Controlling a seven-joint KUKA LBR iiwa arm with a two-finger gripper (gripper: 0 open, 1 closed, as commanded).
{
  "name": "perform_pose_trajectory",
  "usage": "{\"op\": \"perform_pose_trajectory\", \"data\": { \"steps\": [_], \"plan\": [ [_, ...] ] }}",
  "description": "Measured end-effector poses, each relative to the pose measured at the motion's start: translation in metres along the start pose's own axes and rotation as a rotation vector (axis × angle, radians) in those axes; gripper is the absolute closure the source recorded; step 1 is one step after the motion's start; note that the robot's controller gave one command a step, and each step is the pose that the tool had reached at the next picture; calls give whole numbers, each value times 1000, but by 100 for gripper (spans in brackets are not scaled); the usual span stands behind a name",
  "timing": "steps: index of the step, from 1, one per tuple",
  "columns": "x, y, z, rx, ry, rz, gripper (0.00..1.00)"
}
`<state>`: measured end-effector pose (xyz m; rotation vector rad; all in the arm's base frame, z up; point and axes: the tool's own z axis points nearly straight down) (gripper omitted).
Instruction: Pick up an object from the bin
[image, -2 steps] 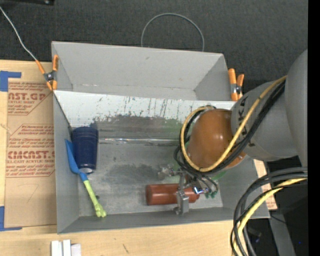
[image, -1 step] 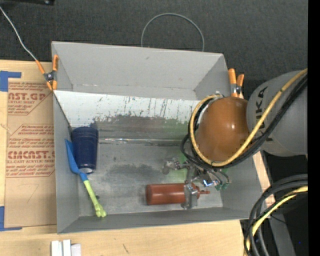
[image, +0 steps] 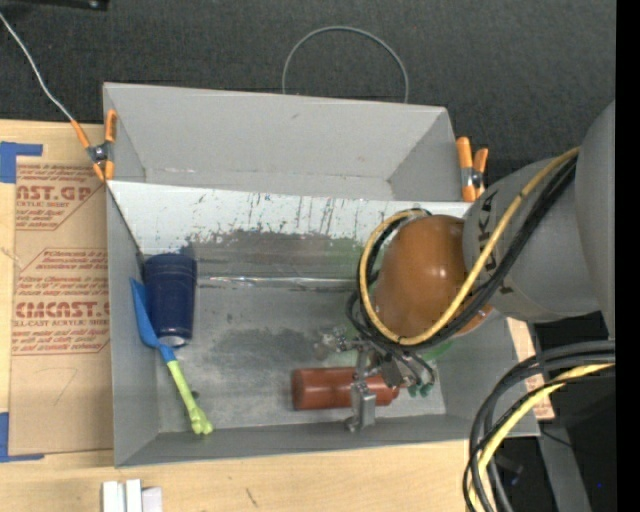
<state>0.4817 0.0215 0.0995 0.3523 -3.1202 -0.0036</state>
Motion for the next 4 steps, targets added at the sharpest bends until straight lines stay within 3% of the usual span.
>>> {"op": "perform_pose_trajectory", "data": {
  "steps": [1, 2, 4],
  "plan": [
    [-3, -5, 28, 5, -20, -45, 0],
    [-2, -4, 30, -1, 0, 129, 100],
    [-1, -4, 26, -2, 3, 129, 100]
  ]
}}
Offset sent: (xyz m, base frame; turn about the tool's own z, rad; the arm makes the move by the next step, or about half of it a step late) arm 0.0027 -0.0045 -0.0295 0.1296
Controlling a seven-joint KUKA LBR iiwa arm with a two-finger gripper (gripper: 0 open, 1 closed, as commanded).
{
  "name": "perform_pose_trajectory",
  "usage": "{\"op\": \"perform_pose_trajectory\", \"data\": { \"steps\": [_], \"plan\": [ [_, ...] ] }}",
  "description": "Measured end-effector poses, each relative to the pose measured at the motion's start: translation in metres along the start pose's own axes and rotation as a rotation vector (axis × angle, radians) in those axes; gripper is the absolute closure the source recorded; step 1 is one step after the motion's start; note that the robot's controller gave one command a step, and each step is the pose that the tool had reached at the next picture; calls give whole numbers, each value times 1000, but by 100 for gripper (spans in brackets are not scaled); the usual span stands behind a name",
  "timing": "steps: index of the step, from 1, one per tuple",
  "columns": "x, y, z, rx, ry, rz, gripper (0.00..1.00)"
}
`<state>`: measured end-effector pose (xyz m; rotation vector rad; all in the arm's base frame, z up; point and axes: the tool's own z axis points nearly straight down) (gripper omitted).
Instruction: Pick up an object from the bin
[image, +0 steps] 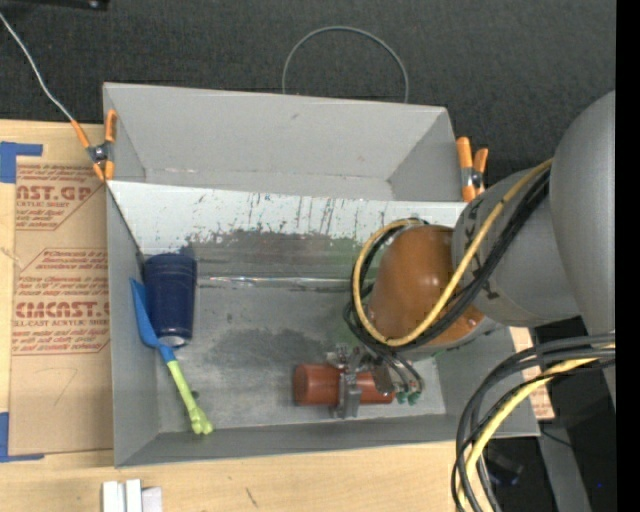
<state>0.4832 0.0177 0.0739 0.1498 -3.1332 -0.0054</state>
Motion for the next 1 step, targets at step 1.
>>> {"op": "perform_pose_trajectory", "data": {
  "steps": [1],
  "plan": [
    [2, 0, -13, -1, 7, 0, 100]
  ]
}}
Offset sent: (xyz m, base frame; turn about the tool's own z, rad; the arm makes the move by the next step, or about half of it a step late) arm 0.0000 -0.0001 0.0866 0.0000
